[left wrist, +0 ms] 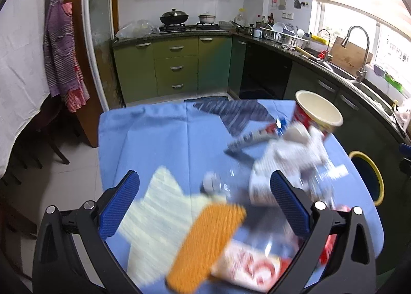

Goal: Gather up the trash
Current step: 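Grasp the red-printed paper noodle cup with the right tool, then carry the paper cup over the yellow-rimmed bin and open the right tool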

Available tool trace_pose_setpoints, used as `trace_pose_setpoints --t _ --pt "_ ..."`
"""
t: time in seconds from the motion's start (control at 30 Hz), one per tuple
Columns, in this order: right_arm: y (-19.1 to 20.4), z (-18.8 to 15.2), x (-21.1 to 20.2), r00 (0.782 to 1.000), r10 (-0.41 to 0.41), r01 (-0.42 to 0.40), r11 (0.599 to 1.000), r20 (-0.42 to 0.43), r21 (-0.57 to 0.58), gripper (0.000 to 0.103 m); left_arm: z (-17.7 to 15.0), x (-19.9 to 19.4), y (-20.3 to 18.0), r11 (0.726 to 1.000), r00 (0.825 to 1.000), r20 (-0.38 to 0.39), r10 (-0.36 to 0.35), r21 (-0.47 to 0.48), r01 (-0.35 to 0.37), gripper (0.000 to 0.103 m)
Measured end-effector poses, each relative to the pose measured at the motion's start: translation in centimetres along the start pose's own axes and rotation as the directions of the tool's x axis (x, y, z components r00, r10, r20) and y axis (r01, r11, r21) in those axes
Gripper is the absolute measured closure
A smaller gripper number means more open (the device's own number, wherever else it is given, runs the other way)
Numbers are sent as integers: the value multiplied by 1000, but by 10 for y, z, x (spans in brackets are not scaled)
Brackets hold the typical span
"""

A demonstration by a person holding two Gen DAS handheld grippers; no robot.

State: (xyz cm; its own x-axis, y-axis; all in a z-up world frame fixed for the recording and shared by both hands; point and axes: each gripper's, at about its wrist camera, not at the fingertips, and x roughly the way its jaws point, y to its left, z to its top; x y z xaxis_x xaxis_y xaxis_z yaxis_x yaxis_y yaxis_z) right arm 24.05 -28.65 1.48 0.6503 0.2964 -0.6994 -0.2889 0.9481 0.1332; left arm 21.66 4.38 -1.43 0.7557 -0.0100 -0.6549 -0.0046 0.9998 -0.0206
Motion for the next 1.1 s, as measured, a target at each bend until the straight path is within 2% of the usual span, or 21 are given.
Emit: trace_pose_setpoints --t 0.2,0.33,0.37,0.43,0.57,0.63,0.77,0.87,0.9,1.0,1.1 --pt "-46 85 78 985 -86 99 992 -149 79 4 36 65 12 1000 999 -39 15 -7 -15 6" --pt "-73 122 126 958 -87 130 981 -275 143 4 37 93 18 1000 997 -78 -7 -20 5 6" --pt "-81 130 142 943 -85 144 976 -320 164 4 36 97 19 1000 997 -80 -10 -22 8 6" --pt "-91 137 167 916 -92 173 969 -390 177 11 32 105 23 1000 996 -87 -13 -25 11 6" --pt "-100 142 203 865 -85 200 962 -495 185 33 27 117 28 999 993 -112 -35 -35 31 6" --pt "-100 141 211 852 -75 200 961 -518 189 40 24 120 27 999 992 -122 -44 -36 40 6" --pt "-96 137 221 827 -76 207 962 -557 177 70 21 122 22 998 989 -132 -63 -20 61 6" --pt "-97 134 225 810 -86 226 959 -580 173 84 20 121 19 997 989 -131 -71 -9 70 6" --pt "-98 132 226 807 -85 231 956 -585 179 93 19 121 18 997 989 -131 -73 -9 73 6" --pt "-100 130 226 807 -77 230 954 -585 191 97 20 117 20 997 990 -121 -77 -17 76 6" --pt "-104 132 217 818 -56 218 951 -572 219 98 20 113 23 998 992 -105 -65 -21 63 6"
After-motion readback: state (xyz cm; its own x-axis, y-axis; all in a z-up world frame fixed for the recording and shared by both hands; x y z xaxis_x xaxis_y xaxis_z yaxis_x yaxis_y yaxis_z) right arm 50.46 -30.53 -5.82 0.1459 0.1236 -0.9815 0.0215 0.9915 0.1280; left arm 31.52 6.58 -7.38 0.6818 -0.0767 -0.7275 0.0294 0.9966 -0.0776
